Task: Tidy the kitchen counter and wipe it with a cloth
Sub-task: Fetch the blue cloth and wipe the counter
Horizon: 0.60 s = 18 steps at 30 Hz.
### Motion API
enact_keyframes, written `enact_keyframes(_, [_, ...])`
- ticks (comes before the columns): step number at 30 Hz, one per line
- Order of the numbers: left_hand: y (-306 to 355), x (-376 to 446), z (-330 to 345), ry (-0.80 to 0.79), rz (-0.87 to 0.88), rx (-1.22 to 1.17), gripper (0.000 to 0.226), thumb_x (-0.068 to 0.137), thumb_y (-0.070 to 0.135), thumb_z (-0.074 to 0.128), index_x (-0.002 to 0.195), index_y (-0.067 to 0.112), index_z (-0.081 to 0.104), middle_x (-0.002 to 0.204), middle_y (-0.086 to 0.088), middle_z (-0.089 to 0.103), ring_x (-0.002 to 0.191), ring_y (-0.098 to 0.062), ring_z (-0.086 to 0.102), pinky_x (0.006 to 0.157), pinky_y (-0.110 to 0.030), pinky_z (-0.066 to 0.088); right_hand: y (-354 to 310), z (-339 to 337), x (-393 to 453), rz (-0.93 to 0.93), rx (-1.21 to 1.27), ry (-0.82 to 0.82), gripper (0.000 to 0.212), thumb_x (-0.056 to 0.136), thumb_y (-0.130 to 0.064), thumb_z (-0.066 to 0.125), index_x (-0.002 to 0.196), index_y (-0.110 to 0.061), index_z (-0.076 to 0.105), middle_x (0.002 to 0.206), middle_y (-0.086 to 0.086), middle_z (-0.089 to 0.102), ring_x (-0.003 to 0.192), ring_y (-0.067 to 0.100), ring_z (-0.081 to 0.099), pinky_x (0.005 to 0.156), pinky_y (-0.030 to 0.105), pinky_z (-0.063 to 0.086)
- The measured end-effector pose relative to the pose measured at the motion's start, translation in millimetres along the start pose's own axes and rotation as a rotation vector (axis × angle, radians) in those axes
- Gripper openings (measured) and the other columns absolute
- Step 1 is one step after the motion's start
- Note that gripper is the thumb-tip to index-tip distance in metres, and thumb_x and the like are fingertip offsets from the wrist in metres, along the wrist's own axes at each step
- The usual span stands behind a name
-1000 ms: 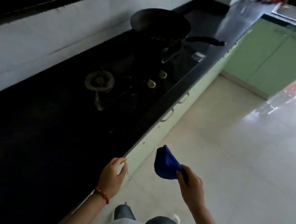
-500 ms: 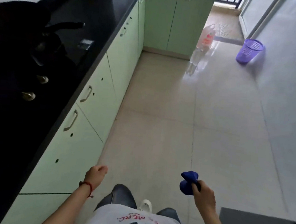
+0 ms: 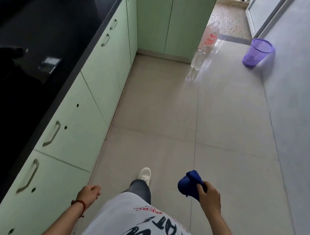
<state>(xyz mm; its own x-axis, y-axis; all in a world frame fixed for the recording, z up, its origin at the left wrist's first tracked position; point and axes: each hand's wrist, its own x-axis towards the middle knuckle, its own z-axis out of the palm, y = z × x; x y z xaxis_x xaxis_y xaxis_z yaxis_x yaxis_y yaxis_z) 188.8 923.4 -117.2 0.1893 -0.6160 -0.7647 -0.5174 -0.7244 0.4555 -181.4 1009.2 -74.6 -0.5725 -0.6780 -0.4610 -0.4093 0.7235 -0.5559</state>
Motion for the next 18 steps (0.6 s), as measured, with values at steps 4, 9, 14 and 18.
enact_keyframes(4, [87.2, 40.1, 1.9, -0.023, -0.009, 0.007, 0.028, 0.086, 0.016, 0.053, 0.058, 0.012, 0.058, 0.075, -0.015, 0.065, 0.07, -0.025, 0.058, 0.069, -0.03, 0.04, -51.3, -19.6, 65.0, -0.01, -0.007, -0.001, 0.011, 0.09, -0.014, 0.047, 0.084, -0.019, 0.054, 0.081, 0.008, 0.062, 0.073, 0.024, 0.054, 0.055, 0.023, 0.037])
enact_keyframes(9, [229.5, 90.3, 10.5, -0.058, 0.14, 0.074, 0.034, 0.089, 0.023, 0.051, 0.056, 0.017, 0.058, 0.076, -0.012, 0.066, 0.08, -0.028, 0.062, 0.079, -0.037, 0.049, -101.5, -41.8, 140.9, -0.02, 0.0, 0.031, 0.016, 0.092, -0.013, 0.047, 0.095, -0.007, 0.061, 0.082, 0.008, 0.061, 0.073, 0.023, 0.054, 0.055, 0.023, 0.037])
enact_keyframes(14, [363.9, 122.3, 26.6, -0.07, 0.276, 0.062, 0.031, 0.089, 0.026, 0.05, 0.059, 0.021, 0.056, 0.08, -0.012, 0.065, 0.088, -0.031, 0.064, 0.083, -0.039, 0.049, -131.4, -62.8, 221.1, -0.002, 0.003, 0.047, 0.019, 0.092, -0.014, 0.047, 0.099, -0.005, 0.062, 0.083, 0.007, 0.061, 0.076, 0.024, 0.055, 0.064, 0.028, 0.039])
enact_keyframes(18, [430.3, 159.6, 42.3, -0.05, 0.279, 0.026, 0.03, 0.089, 0.026, 0.051, 0.06, 0.023, 0.056, 0.079, -0.011, 0.065, 0.09, -0.033, 0.065, 0.084, -0.04, 0.049, -157.8, -77.2, 303.5, -0.015, -0.021, 0.015, 0.021, 0.092, -0.015, 0.047, 0.103, -0.006, 0.062, 0.095, 0.014, 0.067, 0.078, 0.025, 0.054, 0.064, 0.029, 0.038])
